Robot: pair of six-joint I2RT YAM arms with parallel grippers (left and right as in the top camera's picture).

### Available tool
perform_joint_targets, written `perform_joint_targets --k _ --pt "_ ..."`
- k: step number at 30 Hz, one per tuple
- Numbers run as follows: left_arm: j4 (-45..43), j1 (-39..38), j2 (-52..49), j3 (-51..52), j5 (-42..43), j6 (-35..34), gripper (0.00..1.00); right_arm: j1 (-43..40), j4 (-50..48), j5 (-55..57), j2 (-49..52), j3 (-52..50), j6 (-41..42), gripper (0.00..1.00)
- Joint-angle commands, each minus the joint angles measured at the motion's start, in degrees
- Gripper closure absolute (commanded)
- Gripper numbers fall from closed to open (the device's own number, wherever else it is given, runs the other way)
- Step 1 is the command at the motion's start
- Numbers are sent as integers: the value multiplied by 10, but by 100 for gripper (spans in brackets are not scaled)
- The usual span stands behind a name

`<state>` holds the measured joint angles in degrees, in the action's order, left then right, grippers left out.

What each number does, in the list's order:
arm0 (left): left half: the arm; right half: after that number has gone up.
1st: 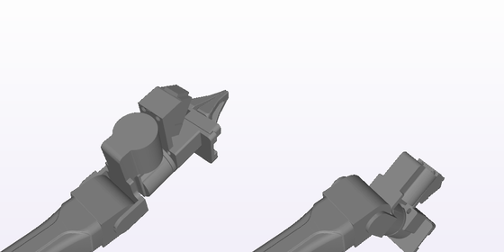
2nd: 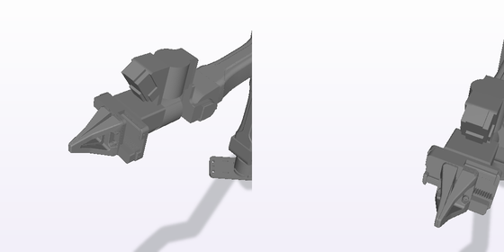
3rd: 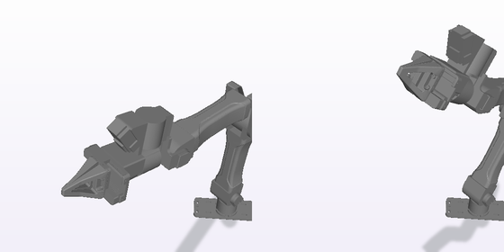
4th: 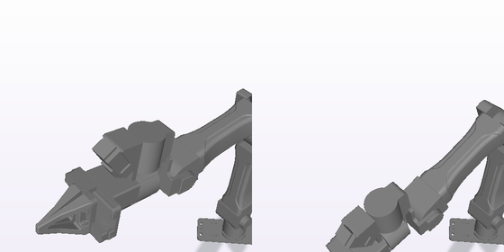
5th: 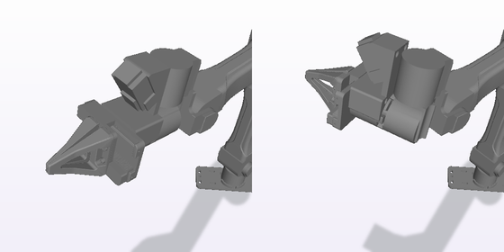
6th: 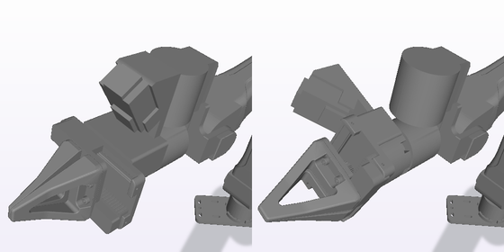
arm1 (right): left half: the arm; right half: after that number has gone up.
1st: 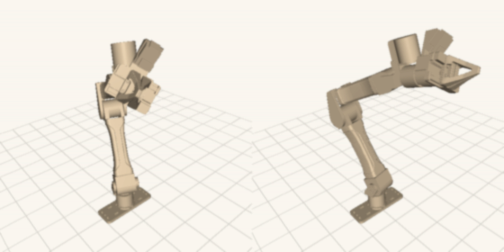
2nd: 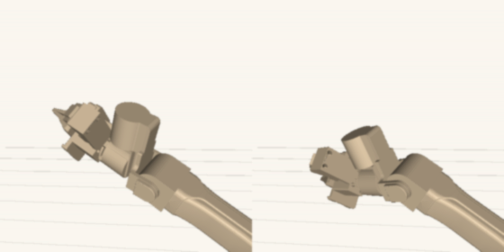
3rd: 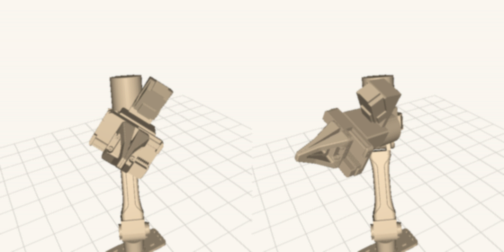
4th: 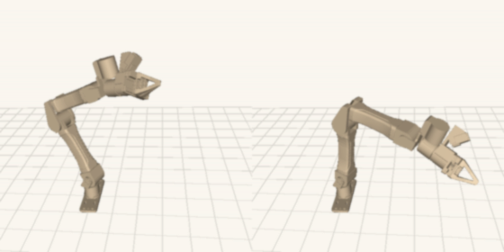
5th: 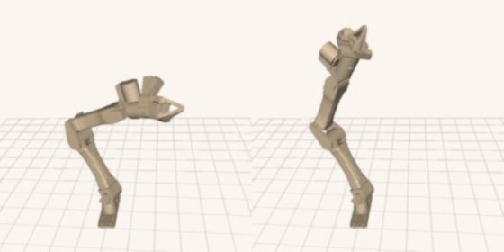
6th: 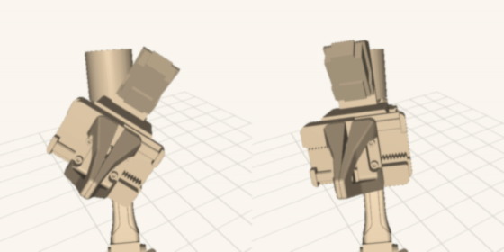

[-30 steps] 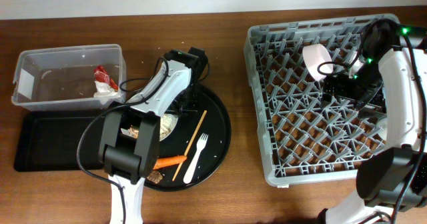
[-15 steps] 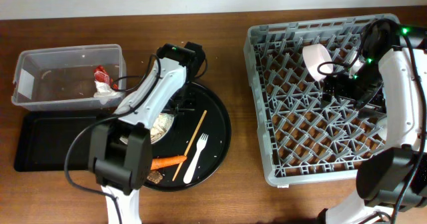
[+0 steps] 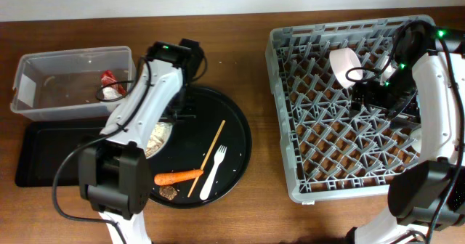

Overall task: Sort waste into correct bins and load items into the dishwasher rack
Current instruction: 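Tip the bowl over the black tray to dump rice and shells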

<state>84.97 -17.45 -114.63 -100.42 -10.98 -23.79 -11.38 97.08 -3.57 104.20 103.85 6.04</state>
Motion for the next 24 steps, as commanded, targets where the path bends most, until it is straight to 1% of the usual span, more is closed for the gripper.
perform_joint_targets --k 1,4,12,20,24 --pt "7 34 21 -10 -19 29 100 1 3 -2 1 -3 3 1" --pt "8 60 21 -10 -12 47 100 1 3 6 1 -3 4 1" --pt "7 139 23 -10 73 126 100 1 3 6 1 -3 3 1" --pt "-5 242 42 -10 208 226 100 1 3 6 1 -3 4 1" --pt "-3 304 57 -10 268 259 100 1 3 6 1 -4 4 1"
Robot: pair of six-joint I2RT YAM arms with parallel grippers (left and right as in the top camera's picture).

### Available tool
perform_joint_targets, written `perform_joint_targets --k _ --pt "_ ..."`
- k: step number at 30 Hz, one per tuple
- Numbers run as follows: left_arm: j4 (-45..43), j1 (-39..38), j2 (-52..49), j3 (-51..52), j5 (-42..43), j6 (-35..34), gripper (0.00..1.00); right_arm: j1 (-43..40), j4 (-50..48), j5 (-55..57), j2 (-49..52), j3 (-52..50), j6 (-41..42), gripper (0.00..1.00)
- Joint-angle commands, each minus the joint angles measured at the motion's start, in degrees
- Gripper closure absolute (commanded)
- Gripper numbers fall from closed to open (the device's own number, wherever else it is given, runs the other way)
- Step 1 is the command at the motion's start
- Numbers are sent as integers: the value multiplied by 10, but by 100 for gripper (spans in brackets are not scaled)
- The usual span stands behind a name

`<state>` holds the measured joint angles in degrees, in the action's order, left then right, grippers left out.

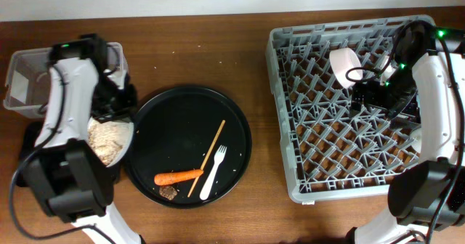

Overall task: Sort waste into correct bins and load items into the dishwasher rack
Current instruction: 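Tip the bowl over the black tray to dump rice and shells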

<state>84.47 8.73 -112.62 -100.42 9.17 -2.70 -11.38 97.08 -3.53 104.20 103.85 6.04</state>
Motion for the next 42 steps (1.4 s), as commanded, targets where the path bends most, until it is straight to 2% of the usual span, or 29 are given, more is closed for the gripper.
perform_joint_targets --k 1,8,23,30,32,33,34,35,36,37,38,39,40,41,42 --pt "5 60 41 -10 92 64 100 1 3 6 1 -3 3 1" --pt "25 165 46 -10 239 126 100 1 3 6 1 -3 4 1" --pt "63 324 46 -10 503 224 100 1 3 6 1 -3 4 1" --pt "89 371 46 -10 522 226 100 1 3 6 1 -3 4 1" --pt "98 380 46 -10 535 241 100 1 3 6 1 -3 3 1" --pt "99 386 46 -9 549 270 100 1 3 6 1 -3 4 1" --pt "99 388 46 -8 543 250 100 1 3 6 1 -4 4 1" --pt "116 392 45 -8 552 275 100 1 3 6 1 -4 4 1" --pt "91 393 45 -8 538 263 100 1 3 6 1 -3 4 1" --pt "108 393 42 -8 542 254 100 1 3 6 1 -3 4 1" --pt "105 394 42 -8 551 290 100 1 3 6 1 -3 4 1" --pt "99 394 40 -8 545 266 100 1 3 6 1 -3 4 1" --pt "118 394 39 -7 558 305 100 1 3 6 1 -3 4 1" --pt "99 394 39 -7 551 288 100 1 3 6 1 -3 4 1" --pt "122 394 36 -7 555 271 100 1 3 6 1 -3 4 1"
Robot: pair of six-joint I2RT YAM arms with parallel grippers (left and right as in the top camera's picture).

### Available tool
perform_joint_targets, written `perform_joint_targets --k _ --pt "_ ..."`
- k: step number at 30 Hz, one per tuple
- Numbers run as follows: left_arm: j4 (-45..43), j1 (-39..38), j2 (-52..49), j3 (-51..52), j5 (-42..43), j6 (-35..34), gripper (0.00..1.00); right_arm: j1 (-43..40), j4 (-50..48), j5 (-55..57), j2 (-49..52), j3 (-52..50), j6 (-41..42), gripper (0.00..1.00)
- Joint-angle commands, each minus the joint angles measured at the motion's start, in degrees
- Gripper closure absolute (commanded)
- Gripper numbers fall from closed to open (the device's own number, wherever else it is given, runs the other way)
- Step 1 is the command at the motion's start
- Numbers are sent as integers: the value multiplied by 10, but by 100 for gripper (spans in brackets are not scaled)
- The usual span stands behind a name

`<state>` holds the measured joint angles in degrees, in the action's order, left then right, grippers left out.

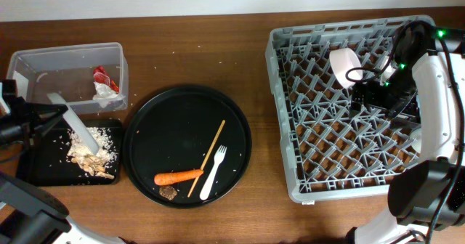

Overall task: Sort waste into correct bins and load items into the dishwasher rack
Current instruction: 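Tip the bowl over the black tray to dump rice and shells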

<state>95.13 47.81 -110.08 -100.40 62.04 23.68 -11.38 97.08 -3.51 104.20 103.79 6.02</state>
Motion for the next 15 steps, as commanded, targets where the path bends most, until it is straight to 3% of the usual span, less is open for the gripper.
perform_joint_targets --k 1,2,4,5,6,7,8,9,10,12,13,14,15 --pt "12 4 12 -7 31 40 100 1 3 5 1 -3 4 1" --pt "-5 3 12 -7 22 7 100 1 3 5 1 -3 4 1" --pt "-8 5 11 -7 22 27 100 1 3 5 1 -3 4 1" --pt "5 5 9 -7 22 3 100 1 3 5 1 -3 4 1" --pt "2 5 11 -6 31 50 100 1 3 5 1 -3 4 1" --pt "-27 5 11 -6 16 9 100 1 3 5 1 -3 4 1" --pt "7 5 7 -6 21 -20 100 1 3 5 1 -3 4 1" --pt "1 6 8 -6 31 41 100 1 3 5 1 -3 4 1" --pt "1 6 7 -6 17 3 100 1 3 5 1 -3 4 1" --pt "-8 7 10 -4 15 24 100 1 3 5 1 -3 4 1" --pt "0 7 10 -4 16 -14 100 1 3 5 1 -3 4 1" --pt "11 8 12 -4 30 31 100 1 3 5 1 -3 4 1" --pt "-1 8 12 -4 18 14 100 1 3 5 1 -3 4 1"
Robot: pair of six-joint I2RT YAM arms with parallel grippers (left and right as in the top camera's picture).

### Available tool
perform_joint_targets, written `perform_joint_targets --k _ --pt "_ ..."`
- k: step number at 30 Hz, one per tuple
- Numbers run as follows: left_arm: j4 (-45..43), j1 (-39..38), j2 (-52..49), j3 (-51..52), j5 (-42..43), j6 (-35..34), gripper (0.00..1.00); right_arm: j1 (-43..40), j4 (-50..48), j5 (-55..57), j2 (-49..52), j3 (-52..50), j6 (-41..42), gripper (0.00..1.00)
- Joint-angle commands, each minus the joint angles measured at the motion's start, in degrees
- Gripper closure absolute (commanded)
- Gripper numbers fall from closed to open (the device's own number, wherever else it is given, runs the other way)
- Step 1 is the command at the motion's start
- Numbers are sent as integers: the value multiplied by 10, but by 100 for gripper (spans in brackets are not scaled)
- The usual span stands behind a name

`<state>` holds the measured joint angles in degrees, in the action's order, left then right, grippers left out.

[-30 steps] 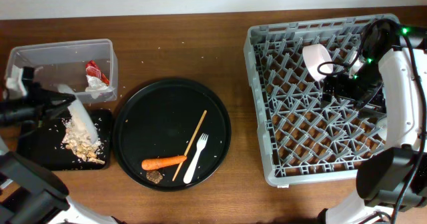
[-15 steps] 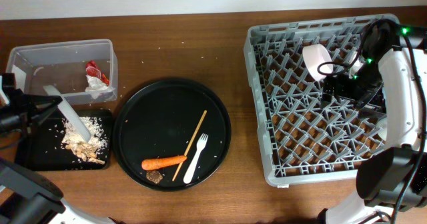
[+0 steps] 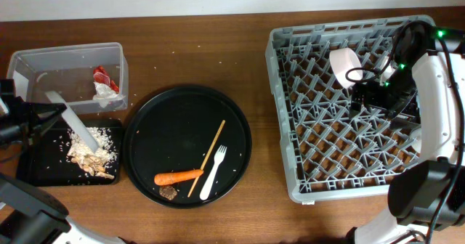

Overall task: Sort waste into correct bins and load items into the dishwasher rack
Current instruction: 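Tip the bowl over the black tray to dump rice and shells, then set the empty white bowl back down on the round tray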

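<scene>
At the far left, my left gripper [image 3: 42, 116] is shut on a grey bowl [image 3: 74, 122], held tipped on its side over the black tray [image 3: 43, 173]. A heap of pale food scraps [image 3: 93, 151] lies on that tray. The round black plate [image 3: 174, 128] carries a carrot [image 3: 178, 177], a wooden chopstick [image 3: 213, 155], a white fork [image 3: 215, 173] and a brown crumb [image 3: 168, 192]. My right gripper [image 3: 361, 93] sits low in the grey dishwasher rack [image 3: 290, 164], just below a white cup [image 3: 344, 64]; how its fingers stand is not visible.
A clear plastic bin [image 3: 43, 59] stands behind the tray with a red-and-white wrapper [image 3: 103, 85] inside. Crumbs are scattered in the bin and on the wood around it. The right arm arches over the rack's right side.
My left gripper first held the bowl of scraps at the plate's left edge. It then held the bowl over the black tray, still full. Later the bowl was tipped on its side with the scraps lying on the tray, as now. The right arm stayed in the rack.
</scene>
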<state>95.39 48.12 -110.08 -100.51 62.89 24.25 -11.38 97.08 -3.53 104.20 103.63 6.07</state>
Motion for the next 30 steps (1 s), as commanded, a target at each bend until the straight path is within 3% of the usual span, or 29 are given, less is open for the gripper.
perform_joint_targets --k 1,9,14,16,18,24,28,30 --pt "2 4 12 -3 7 3 100 1 3 6 1 -1 3 1" --pt "14 -41 82 -3 -12 11 100 1 3 6 1 -1 3 1" --pt "-22 -191 116 -3 -50 2 100 1 3 5 1 -1 3 1" --pt "-68 -271 116 -3 -105 -54 100 1 3 5 1 -1 3 1" --pt "-139 -378 115 -3 -230 -156 100 1 3 5 1 -2 3 1" --pt "-228 -605 87 -2 -480 -293 100 1 3 5 1 -1 3 1" --pt "-242 -703 29 -1 -589 -379 100 1 3 5 1 -1 3 1" --pt "-245 -735 -12 -1 -605 -415 100 1 3 5 1 -1 3 1"
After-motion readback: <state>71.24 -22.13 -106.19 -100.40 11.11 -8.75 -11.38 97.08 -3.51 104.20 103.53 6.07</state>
